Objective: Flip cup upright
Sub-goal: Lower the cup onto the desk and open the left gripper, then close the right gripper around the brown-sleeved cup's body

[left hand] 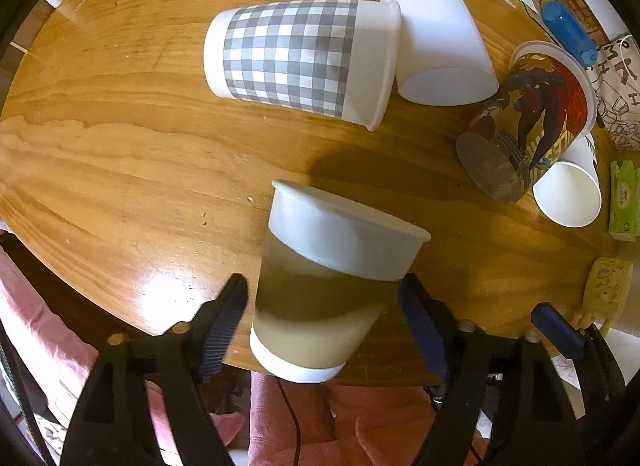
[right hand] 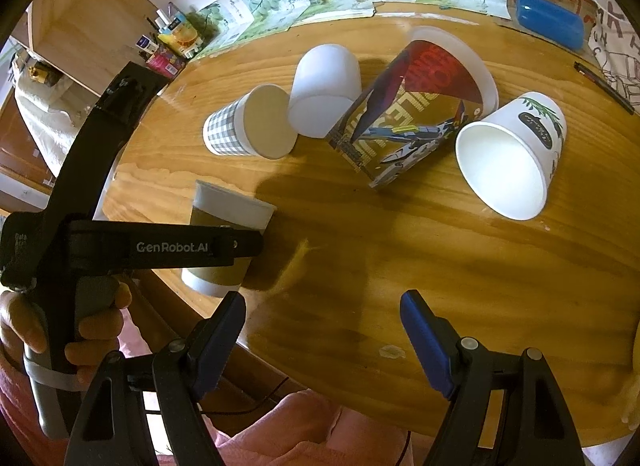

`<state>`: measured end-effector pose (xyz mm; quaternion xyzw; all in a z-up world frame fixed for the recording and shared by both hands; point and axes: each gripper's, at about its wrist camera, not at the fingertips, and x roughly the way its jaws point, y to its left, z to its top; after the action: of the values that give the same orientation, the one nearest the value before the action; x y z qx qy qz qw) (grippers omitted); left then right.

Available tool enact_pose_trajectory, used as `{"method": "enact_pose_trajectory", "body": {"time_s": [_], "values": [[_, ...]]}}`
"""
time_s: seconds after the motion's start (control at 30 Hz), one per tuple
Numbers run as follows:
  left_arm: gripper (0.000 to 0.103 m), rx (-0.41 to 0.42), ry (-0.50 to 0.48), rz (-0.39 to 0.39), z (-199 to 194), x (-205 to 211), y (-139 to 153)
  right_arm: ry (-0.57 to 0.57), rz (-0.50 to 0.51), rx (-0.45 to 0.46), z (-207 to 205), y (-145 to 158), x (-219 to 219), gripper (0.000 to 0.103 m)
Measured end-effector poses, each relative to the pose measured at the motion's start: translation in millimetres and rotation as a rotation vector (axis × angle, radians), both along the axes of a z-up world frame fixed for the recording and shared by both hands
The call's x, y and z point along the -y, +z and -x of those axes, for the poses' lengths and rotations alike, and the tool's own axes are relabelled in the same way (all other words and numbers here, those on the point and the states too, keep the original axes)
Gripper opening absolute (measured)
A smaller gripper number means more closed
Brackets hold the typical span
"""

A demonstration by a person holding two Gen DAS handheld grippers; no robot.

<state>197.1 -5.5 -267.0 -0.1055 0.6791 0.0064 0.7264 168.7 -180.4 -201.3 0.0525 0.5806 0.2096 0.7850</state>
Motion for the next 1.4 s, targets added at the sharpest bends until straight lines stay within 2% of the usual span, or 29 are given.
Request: {"method": "enact_pose_trajectory", "body": {"time_s": [0.33,0.67,0.87,1.03,1.23,1.4], "values": [[0.083,0.004,-0.012,0.015,-4.6,0.4,5.5,0.003,-0.002,-0.008,-2.9,-1.3,-2.6,0.080],[0.083,0.063,-0.048,0.043,-6.9,2.7,34.7,0.002,-0.009,-0.005,-3.8,-1.8,-8.4,0.080],[0.083,0.186,-0.081,0.076,-2.0,-12.0,64.9,-0.020,-0.017,0.009,-1.1,-0.3,-15.1,0.080],[0.083,0.337,-0.096,0.082,9.7,-28.1,86.9,-0.066,-0.023,0.038,5.7,2.6,-22.1,0.080],[0.083,0.447,-0.054,0.125,24.8,-55.2,87.1,-0.181,-0.028,0.117,17.8,1.2,-32.0,0.080],[0.083,0.506,0.014,0.126,36.8,-81.3,88.0,-0.275,-0.017,0.190,27.5,-5.0,-44.5,0.080]]}}
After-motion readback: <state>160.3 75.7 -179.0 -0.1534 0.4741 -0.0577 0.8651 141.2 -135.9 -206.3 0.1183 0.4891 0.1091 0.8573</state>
